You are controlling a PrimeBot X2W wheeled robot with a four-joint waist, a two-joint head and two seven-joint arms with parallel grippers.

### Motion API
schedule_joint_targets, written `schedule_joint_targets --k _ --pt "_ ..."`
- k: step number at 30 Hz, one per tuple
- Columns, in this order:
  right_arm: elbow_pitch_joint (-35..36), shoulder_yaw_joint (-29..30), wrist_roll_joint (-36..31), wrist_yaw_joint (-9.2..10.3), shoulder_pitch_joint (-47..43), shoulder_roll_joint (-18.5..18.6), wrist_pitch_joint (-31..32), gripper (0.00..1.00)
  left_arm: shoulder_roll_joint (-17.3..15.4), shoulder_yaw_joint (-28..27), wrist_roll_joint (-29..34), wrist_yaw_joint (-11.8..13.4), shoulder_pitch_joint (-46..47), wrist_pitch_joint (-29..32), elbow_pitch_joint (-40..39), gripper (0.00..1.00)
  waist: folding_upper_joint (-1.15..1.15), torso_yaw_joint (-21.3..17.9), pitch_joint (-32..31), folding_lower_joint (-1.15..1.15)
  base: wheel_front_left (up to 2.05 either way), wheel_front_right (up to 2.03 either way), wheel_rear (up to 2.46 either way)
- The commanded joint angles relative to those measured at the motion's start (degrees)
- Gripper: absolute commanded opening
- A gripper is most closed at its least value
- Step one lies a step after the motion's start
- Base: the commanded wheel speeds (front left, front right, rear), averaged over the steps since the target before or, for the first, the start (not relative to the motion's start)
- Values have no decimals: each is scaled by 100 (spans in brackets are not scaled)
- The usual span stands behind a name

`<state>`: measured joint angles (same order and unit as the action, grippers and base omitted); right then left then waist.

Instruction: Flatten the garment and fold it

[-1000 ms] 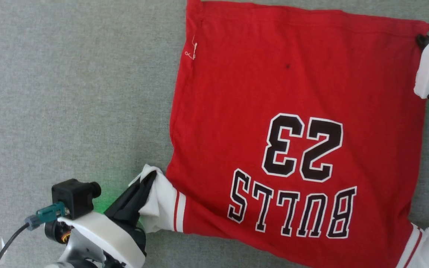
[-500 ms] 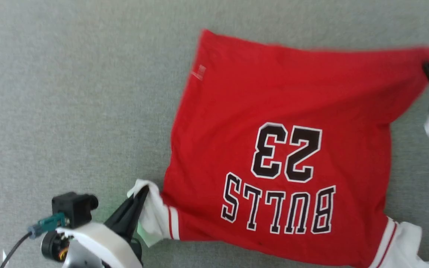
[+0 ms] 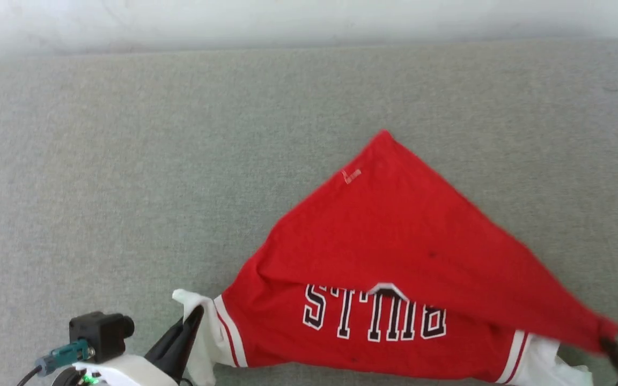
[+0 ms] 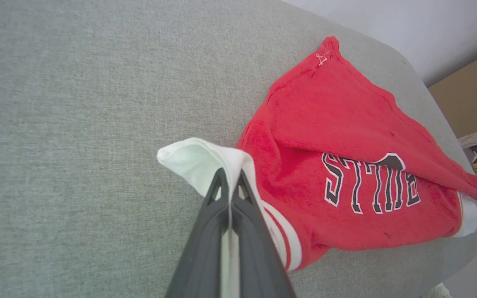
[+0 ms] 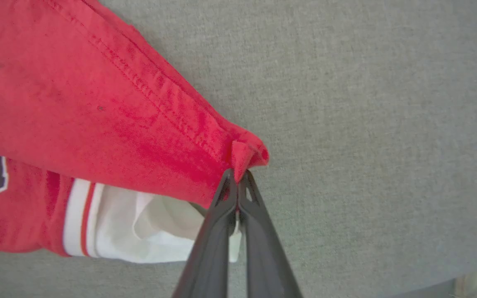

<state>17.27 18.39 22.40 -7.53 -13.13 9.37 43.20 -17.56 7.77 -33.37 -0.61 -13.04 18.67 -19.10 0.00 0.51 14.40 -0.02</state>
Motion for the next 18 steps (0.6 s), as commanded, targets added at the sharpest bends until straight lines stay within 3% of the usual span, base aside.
schedule_joint_targets --k 1,4,11,13,14,15,18 --pt "-79 -123 -260 4 -142 13 -156 0 -35 -18 -62 44 -84 33 -46 0 0 -85 -120 2 0 0 0" --pt "-481 -492 -613 4 -186 -43 -573 0 -52 -11 -42 93 -143 77 -70 0 0 -117 -202 2 0 0 0" --pt "-2134 -1282 -952 4 425 -78 -1478 0 -35 104 5 148 -197 149 -37 0 0 -211 -405 2 0 0 0" --pt "-2427 -1291 -980 4 626 -104 -1768 34 -3 127 -15 157 -208 141 -48 0 0 -230 -430 2 0 0 0" --pt "-2512 -1250 -945 4 702 -131 -1871 34 6 132 -19 166 -217 140 -57 0 0 -238 -438 2 0 0 0" --pt "-2541 -1211 -913 4 751 -131 -1935 100 9 136 -21 174 -226 141 -69 0 0 -242 -441 2 0 0 0" --pt "-2180 -1064 -742 4 788 -24 -1917 100 -6 145 -2 181 -226 136 -102 0 0 -213 -393 2 0 0 0"
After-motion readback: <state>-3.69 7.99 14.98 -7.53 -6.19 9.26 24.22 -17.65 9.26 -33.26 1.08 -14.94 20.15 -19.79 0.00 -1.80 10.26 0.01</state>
